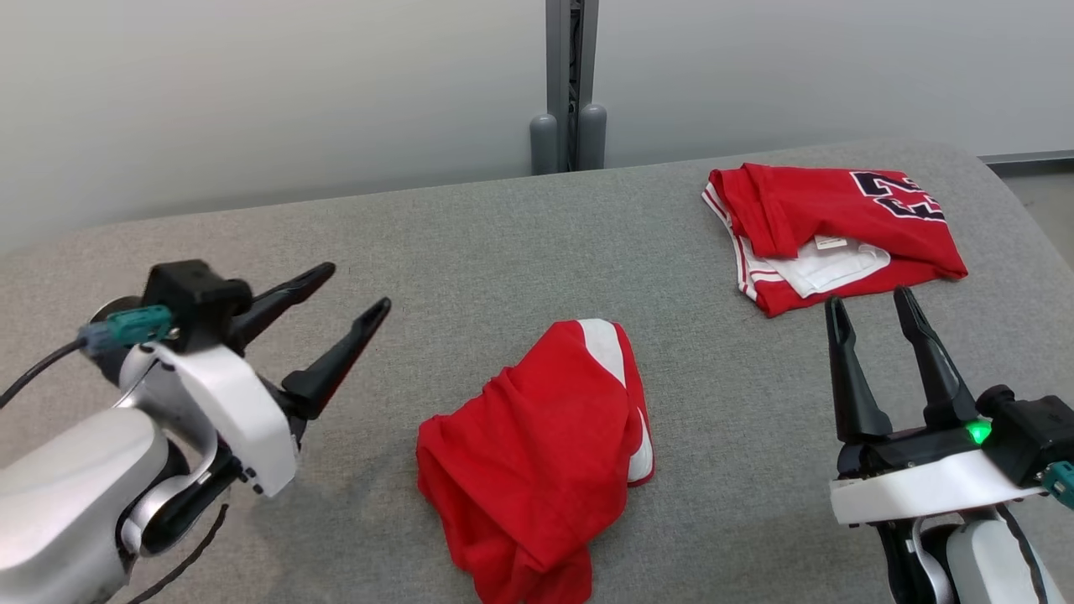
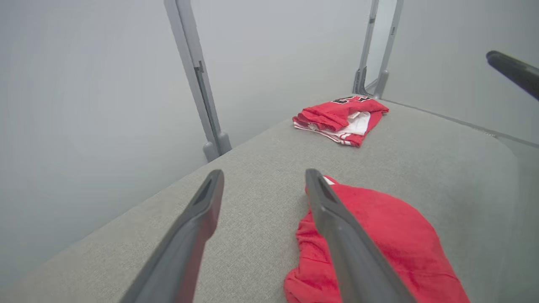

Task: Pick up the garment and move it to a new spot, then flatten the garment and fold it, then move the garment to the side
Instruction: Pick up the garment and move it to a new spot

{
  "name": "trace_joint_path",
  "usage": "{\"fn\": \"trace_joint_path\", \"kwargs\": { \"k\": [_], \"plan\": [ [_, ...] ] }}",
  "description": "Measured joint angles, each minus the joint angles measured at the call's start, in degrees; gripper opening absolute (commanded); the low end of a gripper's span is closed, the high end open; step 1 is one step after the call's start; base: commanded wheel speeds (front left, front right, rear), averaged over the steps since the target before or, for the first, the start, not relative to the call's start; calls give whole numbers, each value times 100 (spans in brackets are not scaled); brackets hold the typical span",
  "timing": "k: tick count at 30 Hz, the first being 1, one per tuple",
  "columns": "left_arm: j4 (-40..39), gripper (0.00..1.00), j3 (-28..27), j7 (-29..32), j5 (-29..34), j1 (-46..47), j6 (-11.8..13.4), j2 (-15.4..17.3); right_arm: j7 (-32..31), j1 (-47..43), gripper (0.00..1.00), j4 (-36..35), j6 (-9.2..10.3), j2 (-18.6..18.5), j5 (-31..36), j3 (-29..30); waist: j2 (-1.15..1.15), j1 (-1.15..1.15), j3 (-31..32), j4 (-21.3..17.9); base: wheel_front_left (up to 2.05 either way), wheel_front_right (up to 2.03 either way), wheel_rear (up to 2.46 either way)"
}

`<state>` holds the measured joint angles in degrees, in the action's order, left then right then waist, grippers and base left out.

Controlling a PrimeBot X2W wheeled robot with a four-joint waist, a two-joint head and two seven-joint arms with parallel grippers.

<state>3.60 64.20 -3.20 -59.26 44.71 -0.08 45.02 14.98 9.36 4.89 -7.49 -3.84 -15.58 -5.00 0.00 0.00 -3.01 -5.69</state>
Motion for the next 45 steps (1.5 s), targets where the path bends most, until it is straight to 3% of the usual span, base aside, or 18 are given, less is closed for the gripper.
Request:
{"fn": "trace_joint_path", "kwargs": {
  "k": [4, 9, 16, 23, 30, 36, 45],
  "plan": [
    [108, 100, -318, -836, -116, -570, 516, 120, 0, -63, 100, 115, 0, -12, 0, 56, 0, 0, 62, 75, 0, 0, 0],
    [240, 100, -820, -1162, -233, -1329, 1055, 90, 0, -180, 100, 168, 0, -36, 0, 91, 0, 0, 119, 193, 0, 0, 0],
    [45, 100, -2442, -1189, 253, -2528, 1529, -460, 0, -249, 100, 201, 0, -60, 0, 98, 0, 0, 140, 349, 0, 0, 0],
    [-25, 100, -3689, -1189, 1207, -3607, 1549, -1233, 0, -289, 100, 287, 0, -76, -11, 65, 0, 0, 196, 415, 0, 0, 0],
    [51, 100, -4589, -1189, 1942, -4315, 1295, -1991, 0, -408, 100, 394, 0, -159, -82, 52, 0, 0, 252, 389, 0, 0, 0],
    [196, 100, -4931, -1189, 2401, -4565, 916, -2510, 0, -522, 100, 501, 0, -169, -122, 29, 0, 0, 255, 378, 0, 0, 0],
    [428, 100, -5167, -1190, 2755, -4556, 549, -2816, 0, -482, 100, 542, 0, -203, -151, -25, 0, 0, 275, 370, 0, 0, 0]
  ]
}}
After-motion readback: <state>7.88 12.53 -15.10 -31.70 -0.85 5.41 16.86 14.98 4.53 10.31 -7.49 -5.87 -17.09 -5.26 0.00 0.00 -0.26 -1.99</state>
